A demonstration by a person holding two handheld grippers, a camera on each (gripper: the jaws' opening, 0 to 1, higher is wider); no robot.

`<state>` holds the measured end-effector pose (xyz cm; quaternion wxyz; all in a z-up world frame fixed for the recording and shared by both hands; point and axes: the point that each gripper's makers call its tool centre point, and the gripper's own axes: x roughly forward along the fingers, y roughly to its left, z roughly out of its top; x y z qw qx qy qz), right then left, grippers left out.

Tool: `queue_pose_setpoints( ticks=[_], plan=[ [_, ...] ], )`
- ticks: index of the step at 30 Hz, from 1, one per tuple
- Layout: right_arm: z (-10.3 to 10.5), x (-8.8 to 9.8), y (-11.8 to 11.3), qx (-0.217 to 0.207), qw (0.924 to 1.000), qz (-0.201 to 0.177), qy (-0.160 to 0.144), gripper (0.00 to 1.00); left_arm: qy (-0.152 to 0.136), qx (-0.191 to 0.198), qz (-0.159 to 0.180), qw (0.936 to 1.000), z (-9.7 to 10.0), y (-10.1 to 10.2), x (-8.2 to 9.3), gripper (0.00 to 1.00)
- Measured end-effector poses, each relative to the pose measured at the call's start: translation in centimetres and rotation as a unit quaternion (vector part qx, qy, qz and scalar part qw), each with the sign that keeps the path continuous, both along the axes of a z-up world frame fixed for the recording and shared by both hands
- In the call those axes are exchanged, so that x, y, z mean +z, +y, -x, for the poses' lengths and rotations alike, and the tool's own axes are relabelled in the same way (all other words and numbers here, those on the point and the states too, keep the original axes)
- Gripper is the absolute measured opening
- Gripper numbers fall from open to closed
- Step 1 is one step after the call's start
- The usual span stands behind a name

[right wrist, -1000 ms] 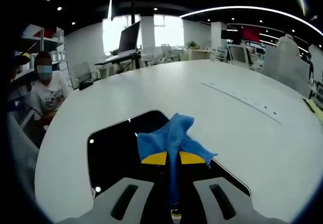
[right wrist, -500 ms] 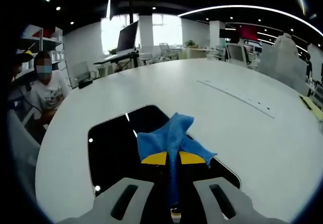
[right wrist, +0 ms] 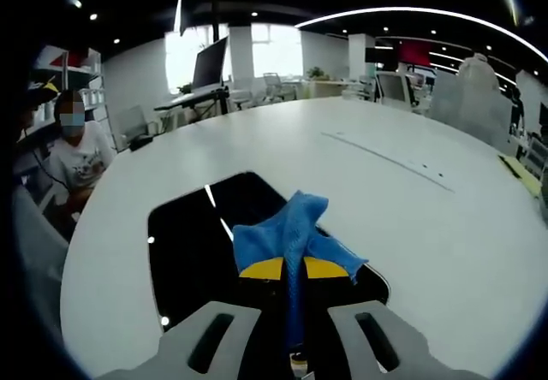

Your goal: Wipe the mirror surface with the cleaning cloth until all visible marks leave the cleaned area.

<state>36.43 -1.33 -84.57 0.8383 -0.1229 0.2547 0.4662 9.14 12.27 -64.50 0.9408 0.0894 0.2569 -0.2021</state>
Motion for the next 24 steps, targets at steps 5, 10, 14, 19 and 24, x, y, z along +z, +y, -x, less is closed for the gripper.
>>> queue_pose_setpoints(
  ticks=[5, 10, 14, 19, 24],
  plan=[
    [-0.1, -0.1, -0.6, -0.005, 1.0, 0.001, 0.0, 0.02, 0.0, -0.004, -0.003, 1.0, 0.0, -0.1, 0.0, 0.96],
    [0.1, 0.0, -1.2, -0.011, 0.9999, 0.002, 0.001, 0.02, -0.003, -0.006, -0.003, 1.0, -0.1, -0.4, 0.2, 0.96],
    [0.1, -0.1, -1.6, -0.015, 0.9999, 0.002, 0.001, 0.02, -0.003, -0.007, -0.004, 1.0, 0.0, -0.5, 0.2, 0.96],
    [0.2, -0.1, -2.0, -0.019, 0.9998, 0.003, 0.001, 0.02, -0.004, -0.009, -0.004, 0.9999, 0.1, -0.5, 0.2, 0.96],
    [0.3, 0.0, -2.3, -0.022, 0.9998, 0.003, 0.001, 0.02, -0.006, -0.01, -0.007, 0.9999, 0.0, -0.6, 0.4, 0.96]
  ],
)
